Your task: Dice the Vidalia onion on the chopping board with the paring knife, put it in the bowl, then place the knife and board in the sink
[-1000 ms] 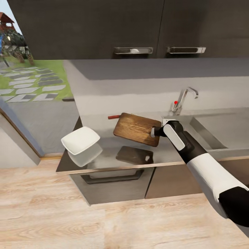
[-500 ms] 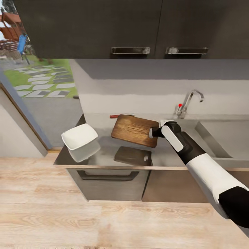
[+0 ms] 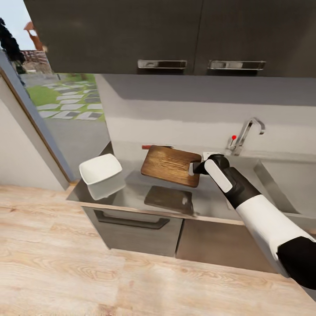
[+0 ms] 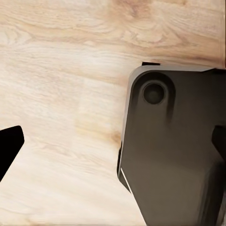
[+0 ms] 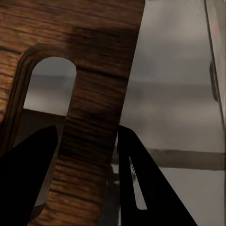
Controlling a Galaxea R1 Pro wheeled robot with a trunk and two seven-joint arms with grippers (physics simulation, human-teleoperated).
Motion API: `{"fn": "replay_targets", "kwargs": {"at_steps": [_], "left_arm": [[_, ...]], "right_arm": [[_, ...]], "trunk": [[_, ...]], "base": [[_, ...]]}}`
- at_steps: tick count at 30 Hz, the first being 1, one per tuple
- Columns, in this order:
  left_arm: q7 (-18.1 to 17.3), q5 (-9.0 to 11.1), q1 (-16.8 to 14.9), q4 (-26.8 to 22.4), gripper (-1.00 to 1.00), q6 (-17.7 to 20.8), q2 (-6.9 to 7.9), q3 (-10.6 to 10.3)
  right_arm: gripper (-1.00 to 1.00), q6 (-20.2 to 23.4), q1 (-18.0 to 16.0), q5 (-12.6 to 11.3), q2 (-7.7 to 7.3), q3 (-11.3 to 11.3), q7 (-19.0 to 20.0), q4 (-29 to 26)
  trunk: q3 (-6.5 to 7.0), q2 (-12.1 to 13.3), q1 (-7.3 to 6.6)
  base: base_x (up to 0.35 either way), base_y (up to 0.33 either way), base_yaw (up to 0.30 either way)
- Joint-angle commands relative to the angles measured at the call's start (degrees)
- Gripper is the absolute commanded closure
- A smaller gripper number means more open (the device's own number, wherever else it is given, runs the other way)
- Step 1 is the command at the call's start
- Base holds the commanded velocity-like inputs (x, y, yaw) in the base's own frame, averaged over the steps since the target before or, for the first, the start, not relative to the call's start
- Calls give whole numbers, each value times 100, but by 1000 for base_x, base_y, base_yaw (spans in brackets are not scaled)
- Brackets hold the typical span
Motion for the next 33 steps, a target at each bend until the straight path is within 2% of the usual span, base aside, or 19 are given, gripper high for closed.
{"fn": "replay_targets", "kwargs": {"at_steps": [1, 9, 16, 22, 33], "left_arm": [[26, 58, 3, -10, -100, -12, 1, -41], [21, 58, 3, -25, -100, -12, 27, -34], [25, 50, 2, -41, -100, -4, 28, -34], [26, 49, 4, -21, -100, 4, 28, -33], [26, 49, 3, -11, -100, -3, 28, -42]], "right_arm": [[100, 5, -6, -56, -9, 24, -59, -10], [100, 13, -6, -51, -40, 24, -23, 9], [100, 309, -5, -32, -132, 24, -1, 115], [100, 345, -6, -29, -123, 16, 17, 433], [100, 346, -6, -29, -108, 16, 25, 498]], "trunk": [[-9, -10, 3], [-9, -10, 3], [-9, -10, 3], [-9, -10, 3], [-9, -10, 3]], "base": [[0, -325, 203], [0, -200, 103], [0, -8, 4], [0, 0, 0], [0, 0, 0]]}}
